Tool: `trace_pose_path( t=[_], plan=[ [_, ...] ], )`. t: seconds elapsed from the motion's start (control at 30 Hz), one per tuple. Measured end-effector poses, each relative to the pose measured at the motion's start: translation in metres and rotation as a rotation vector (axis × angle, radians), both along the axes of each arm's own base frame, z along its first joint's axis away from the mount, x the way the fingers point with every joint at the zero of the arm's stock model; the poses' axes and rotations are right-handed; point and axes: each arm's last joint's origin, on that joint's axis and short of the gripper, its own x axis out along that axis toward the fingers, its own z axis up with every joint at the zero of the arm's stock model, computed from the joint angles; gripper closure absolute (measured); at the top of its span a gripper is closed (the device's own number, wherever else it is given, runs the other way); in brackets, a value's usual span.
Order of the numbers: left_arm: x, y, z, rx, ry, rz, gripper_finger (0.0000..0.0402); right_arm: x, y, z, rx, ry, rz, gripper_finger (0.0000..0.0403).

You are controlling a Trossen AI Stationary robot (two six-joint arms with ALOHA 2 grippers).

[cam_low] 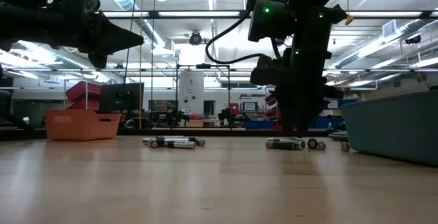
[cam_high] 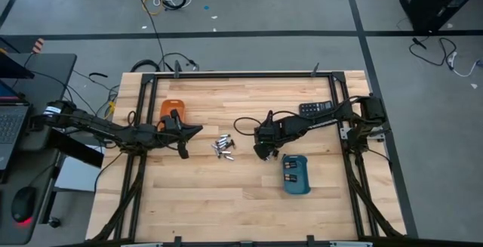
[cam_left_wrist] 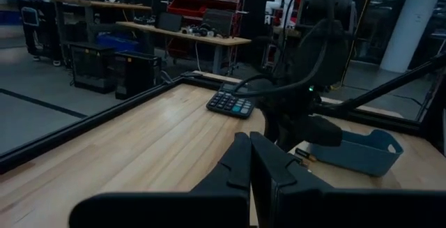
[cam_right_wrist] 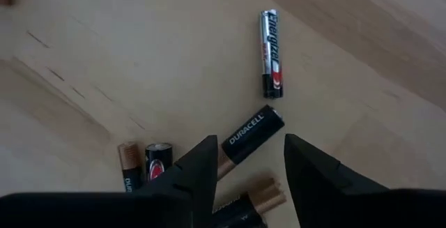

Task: Sort batteries
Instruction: Put the black battery into the blue bin

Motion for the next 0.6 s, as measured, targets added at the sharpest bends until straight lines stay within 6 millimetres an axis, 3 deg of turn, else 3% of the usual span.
trace_pose_path(
  t=[0.6],
  plan=[
    [0.0000,0.0000,-0.0015,0.003,0.016,0.000,0.0401,-0.0008,-0.0027,-0.0020,-0.020,-0.004,-0.019,0.0253]
  ],
)
